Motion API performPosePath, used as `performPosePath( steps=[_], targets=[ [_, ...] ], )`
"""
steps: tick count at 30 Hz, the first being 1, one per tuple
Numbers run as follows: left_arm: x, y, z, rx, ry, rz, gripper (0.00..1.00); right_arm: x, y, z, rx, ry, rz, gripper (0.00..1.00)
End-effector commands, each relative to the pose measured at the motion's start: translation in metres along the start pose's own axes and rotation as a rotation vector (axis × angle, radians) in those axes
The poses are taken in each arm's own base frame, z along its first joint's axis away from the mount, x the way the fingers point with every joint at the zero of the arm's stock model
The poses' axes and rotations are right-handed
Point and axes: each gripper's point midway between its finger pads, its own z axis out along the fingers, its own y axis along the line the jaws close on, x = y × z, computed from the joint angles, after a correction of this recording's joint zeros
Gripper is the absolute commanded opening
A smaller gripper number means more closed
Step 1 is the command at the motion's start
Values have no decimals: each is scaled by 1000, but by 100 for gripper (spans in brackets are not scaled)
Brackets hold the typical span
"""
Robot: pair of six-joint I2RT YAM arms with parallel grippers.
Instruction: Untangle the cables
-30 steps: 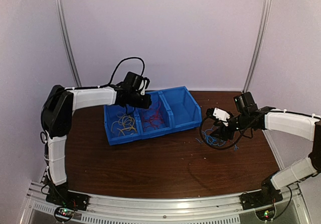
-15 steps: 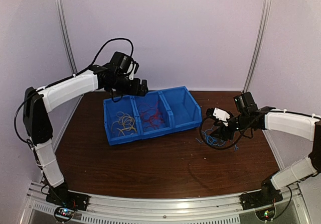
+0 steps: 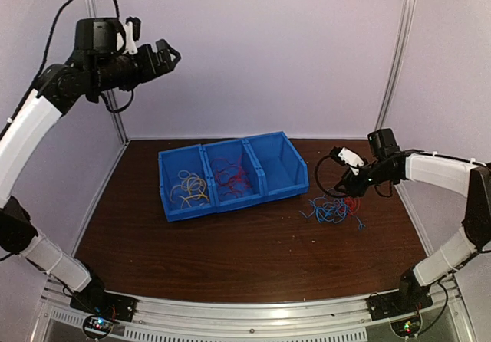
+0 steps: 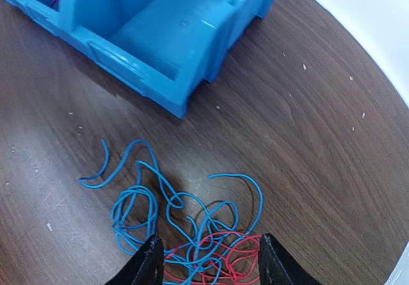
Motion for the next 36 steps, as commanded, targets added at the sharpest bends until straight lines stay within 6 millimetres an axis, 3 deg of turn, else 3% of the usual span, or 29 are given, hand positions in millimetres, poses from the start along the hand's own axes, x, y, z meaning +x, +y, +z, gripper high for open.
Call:
performPosePath(
  steps=[1,5,10,24,28,36],
  targets=[
    [-73,3,-65,15,-281,-140,98,27,-28,8,18,112,153,49],
    [-89,5,-100,55,-362,-169,98,42,-52,16,46,162,246,48],
    [-92,-2,-112,109,-366,-161,98,60,-65,20,62,224,326,48],
    [-86,-11,-101,149,-358,-105,98,97,-46,24,-33,333,413,52],
    [-85,-20,-99,200,-353,-126,98,97,-46,27,-44,332,417,52],
    [-69,-27,-74,228,-297,-138,98,98,-43,30,-56,326,421,49]
  ],
)
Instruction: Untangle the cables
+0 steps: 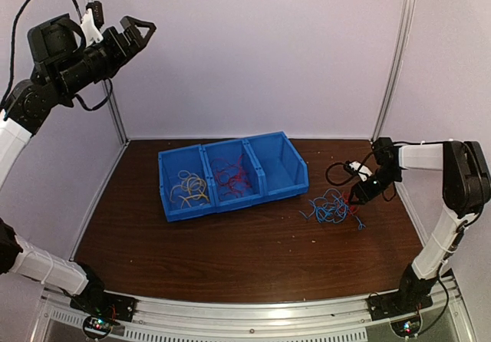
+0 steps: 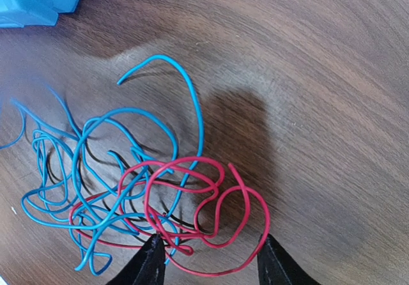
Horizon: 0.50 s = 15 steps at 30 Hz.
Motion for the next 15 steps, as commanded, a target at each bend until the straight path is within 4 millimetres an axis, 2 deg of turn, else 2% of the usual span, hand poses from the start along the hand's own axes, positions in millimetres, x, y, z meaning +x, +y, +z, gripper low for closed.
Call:
performPosePath(
  steps=[1,5,7,10,13,15],
  targets=[
    [6,-9,12,54,2,-26,98,0,1,3,-18,-4,14,49],
    [13,-14,17,90,19,-33,98,0,2,4,-22,-17,14,38],
    [15,-21,18,125,28,-44,98,3,-7,2,-14,-24,37,31],
    [23,-28,23,153,40,-15,98,1,-8,0,-15,-39,38,15],
    [36,-31,26,202,42,22,98,-8,-11,-12,6,-69,18,6],
    [44,-31,24,238,34,24,98,-17,-12,-25,30,-102,-5,4]
  ],
)
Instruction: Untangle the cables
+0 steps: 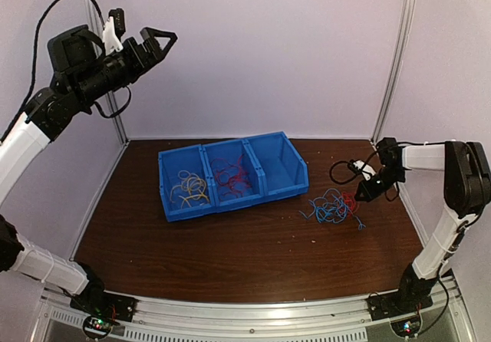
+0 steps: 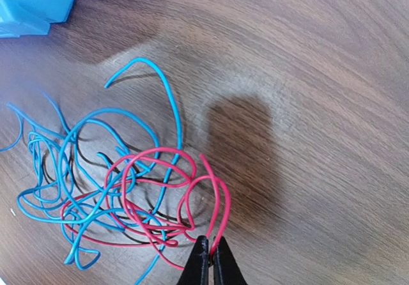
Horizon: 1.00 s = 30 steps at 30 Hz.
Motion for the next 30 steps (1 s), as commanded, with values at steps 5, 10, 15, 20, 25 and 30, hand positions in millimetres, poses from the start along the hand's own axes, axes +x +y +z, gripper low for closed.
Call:
performPosePath(
  steps=[5,10,15,20,25,30],
  targets=[
    [17,-9,-7,143,-85,101,98,-35,6,-51,53,-165,-84,4],
    [29,1,17,105,-85,175,98,-47,23,-69,12,-252,-118,4],
    [68,4,37,96,-21,188,98,-66,45,-102,15,-334,-207,3],
    [139,37,48,59,118,208,91,-106,94,-171,-19,-486,-329,3],
    [228,0,52,266,286,427,67,-129,119,-233,-8,-665,-394,3],
    [290,-50,47,469,328,460,70,-114,138,-227,-98,-644,-445,6]
  ],
)
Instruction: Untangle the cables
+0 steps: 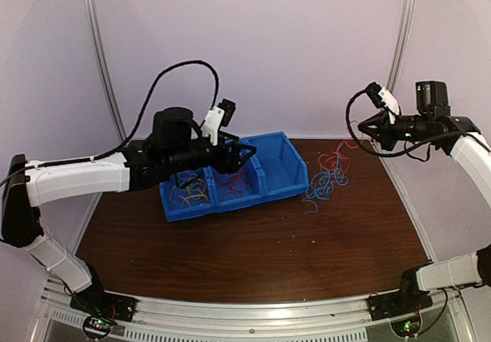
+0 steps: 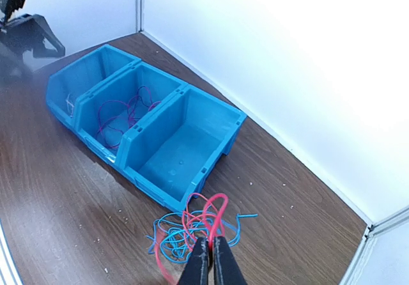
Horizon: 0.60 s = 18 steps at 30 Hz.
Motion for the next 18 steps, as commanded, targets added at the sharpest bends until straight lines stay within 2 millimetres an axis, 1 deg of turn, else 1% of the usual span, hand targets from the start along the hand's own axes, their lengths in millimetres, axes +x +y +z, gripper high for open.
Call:
performPosePath(
  steps=[1,2,4,5,6,7,8,9,10,11,12,13,15,17,18],
  targets=[
    [-2,-65,16,224,-90,116,70,24,33,7,-156,41,22,6],
    [-1,-74,21,246,-86,112,70,32,39,8,-173,57,17,6],
    [-7,-88,27,276,-105,103,70,53,47,9,-181,98,8,7],
    [-12,-90,27,274,-127,84,70,64,47,11,-170,120,11,10],
    [-18,-86,28,249,-141,37,70,71,48,11,-161,135,14,19],
    [-26,-78,30,201,-155,-15,70,72,50,9,-163,137,19,32],
    [-34,-74,30,171,-168,-47,70,65,51,6,-166,119,27,41],
    [-43,-72,29,157,-184,-66,70,49,51,2,-169,71,43,48],
    [-51,-71,28,147,-200,-72,70,24,50,-5,-174,-2,51,56],
    [-58,-69,27,133,-215,-80,70,-7,49,-14,-188,-90,72,65],
    [-62,-68,26,127,-227,-85,70,-43,48,-25,-213,-191,90,71],
    [-64,-65,26,111,-239,-89,70,-76,46,-33,-258,-267,144,76],
    [-67,-61,27,88,-247,-96,70,-138,38,-49,-357,-400,284,80],
    [-64,-59,31,75,-224,-108,70,-181,34,-62,-473,-487,407,81],
    [-60,-58,34,68,-206,-113,70,-196,34,-67,-527,-516,466,81]
  ],
)
